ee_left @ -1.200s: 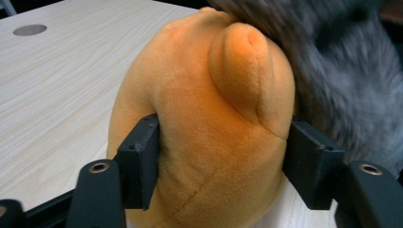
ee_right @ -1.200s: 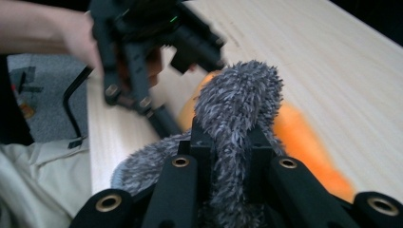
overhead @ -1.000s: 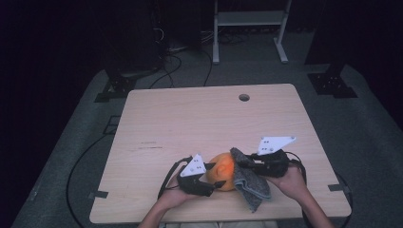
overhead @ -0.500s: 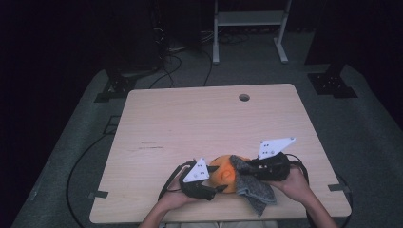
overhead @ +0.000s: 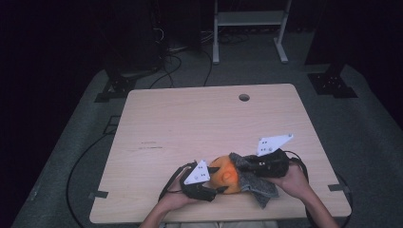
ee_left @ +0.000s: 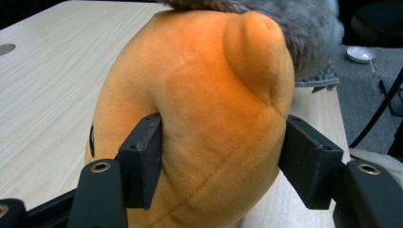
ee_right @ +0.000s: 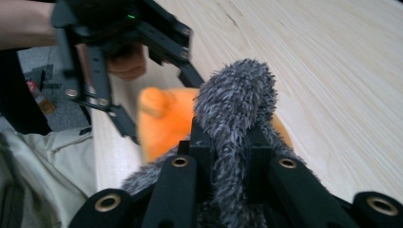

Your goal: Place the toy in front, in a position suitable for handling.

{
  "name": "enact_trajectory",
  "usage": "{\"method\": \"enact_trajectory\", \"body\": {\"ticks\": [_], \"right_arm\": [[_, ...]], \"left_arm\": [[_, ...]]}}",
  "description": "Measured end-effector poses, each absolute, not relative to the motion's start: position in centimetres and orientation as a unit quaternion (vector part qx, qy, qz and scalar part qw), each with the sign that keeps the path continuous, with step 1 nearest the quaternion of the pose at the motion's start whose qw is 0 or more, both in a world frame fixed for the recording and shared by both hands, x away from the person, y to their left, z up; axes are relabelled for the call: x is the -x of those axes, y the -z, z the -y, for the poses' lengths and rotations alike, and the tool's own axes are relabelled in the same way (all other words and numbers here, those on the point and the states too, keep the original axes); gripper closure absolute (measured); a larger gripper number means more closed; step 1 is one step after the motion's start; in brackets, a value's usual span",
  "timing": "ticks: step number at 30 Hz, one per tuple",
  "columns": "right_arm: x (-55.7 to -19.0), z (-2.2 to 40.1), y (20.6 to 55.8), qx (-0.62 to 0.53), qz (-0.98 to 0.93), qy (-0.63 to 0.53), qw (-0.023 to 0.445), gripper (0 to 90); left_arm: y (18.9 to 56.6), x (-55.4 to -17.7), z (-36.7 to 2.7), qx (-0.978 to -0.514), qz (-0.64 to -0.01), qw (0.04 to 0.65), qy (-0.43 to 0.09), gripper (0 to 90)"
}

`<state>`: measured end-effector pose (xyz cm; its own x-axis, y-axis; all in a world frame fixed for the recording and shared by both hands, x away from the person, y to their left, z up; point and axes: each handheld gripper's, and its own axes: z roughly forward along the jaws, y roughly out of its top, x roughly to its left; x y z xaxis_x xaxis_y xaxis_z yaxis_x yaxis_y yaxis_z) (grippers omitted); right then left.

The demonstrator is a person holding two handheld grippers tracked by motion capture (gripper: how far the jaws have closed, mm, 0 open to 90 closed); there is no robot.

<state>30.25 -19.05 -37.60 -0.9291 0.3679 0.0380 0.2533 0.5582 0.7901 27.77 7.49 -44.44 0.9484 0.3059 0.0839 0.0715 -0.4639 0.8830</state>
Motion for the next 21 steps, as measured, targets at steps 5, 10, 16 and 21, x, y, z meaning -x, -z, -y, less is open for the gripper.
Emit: {"method": "enact_trajectory", "body": {"ticks": [5,10,16,21], "right_arm": [[-31.6,22.3,39.5,-0.232,-0.866,-0.438,0.059,78.3],[-31.1,23.0,39.3,-0.235,-0.862,-0.445,0.051,78.2],[-31.6,22.3,39.2,-0.222,-0.862,-0.454,0.041,78.2],[-32.1,24.6,41.7,-0.273,-0.861,-0.428,0.031,78.2]], "left_arm": [[44.5,-27.9,-7.4,-0.847,-0.107,0.508,-0.112,37.0],[44.7,-27.7,-6.8,-0.847,-0.099,0.509,-0.114,36.3],[44.7,-27.7,-7.5,-0.844,-0.108,0.513,-0.115,36.0],[44.7,-27.7,-7.6,-0.845,-0.102,0.511,-0.116,35.8]]}}
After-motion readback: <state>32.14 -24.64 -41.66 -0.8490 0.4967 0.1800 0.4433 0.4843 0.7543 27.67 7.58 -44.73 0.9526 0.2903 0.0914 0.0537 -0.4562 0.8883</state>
